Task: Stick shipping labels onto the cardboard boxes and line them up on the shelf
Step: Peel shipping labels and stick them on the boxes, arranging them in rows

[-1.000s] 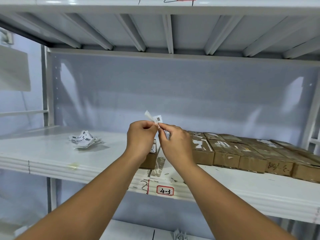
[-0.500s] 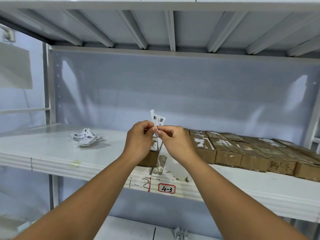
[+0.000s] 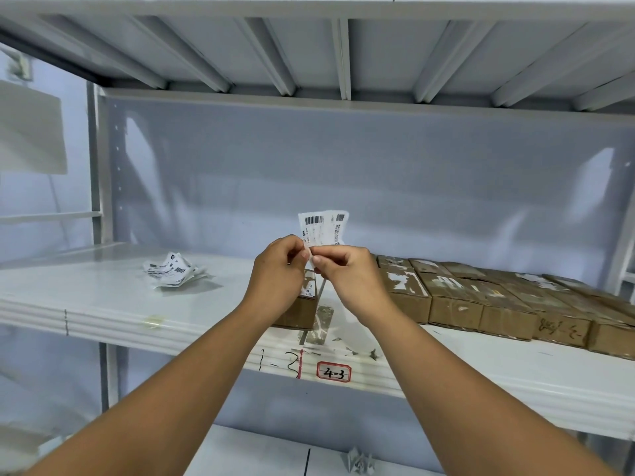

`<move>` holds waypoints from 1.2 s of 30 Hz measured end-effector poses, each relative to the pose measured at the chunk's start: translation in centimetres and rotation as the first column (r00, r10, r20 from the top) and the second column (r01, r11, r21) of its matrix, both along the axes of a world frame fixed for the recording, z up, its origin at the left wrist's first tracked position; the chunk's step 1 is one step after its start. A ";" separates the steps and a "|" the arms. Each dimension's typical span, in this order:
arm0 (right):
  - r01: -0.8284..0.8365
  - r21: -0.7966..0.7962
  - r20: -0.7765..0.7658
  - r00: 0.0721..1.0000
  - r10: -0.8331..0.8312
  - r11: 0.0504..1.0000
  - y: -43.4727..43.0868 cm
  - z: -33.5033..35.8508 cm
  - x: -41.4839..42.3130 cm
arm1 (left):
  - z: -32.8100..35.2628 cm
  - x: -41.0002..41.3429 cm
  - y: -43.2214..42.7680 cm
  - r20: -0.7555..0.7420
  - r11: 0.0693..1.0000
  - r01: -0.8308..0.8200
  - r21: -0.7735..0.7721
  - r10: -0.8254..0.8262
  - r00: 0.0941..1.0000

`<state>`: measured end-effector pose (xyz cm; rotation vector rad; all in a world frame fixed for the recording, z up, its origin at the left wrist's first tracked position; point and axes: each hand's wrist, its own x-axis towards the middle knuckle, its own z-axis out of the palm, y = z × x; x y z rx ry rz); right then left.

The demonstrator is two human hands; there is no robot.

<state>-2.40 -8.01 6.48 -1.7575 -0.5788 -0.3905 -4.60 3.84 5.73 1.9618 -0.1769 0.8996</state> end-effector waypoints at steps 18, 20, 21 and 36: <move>-0.021 0.017 -0.096 0.995 0.022 1.000 0.2 0.3 -0.5 | -0.7 0.5 0.8 -0.096 0.968 0.142 -0.209 -0.165 0.982; -0.031 0.063 -0.103 0.994 0.037 0.998 0.4 0.3 -0.6 | -0.6 0.5 0.7 -0.085 0.926 0.204 -0.317 -0.242 0.967; -0.033 0.085 -0.108 0.993 0.042 0.996 0.5 0.3 -0.6 | -0.5 0.4 0.7 -0.076 0.900 0.232 -0.368 -0.278 0.957; -0.057 0.278 -0.146 0.984 0.101 0.959 1.4 0.5 -1.3 | -0.8 0.4 0.3 -0.031 0.845 0.229 -0.484 -0.278 0.960</move>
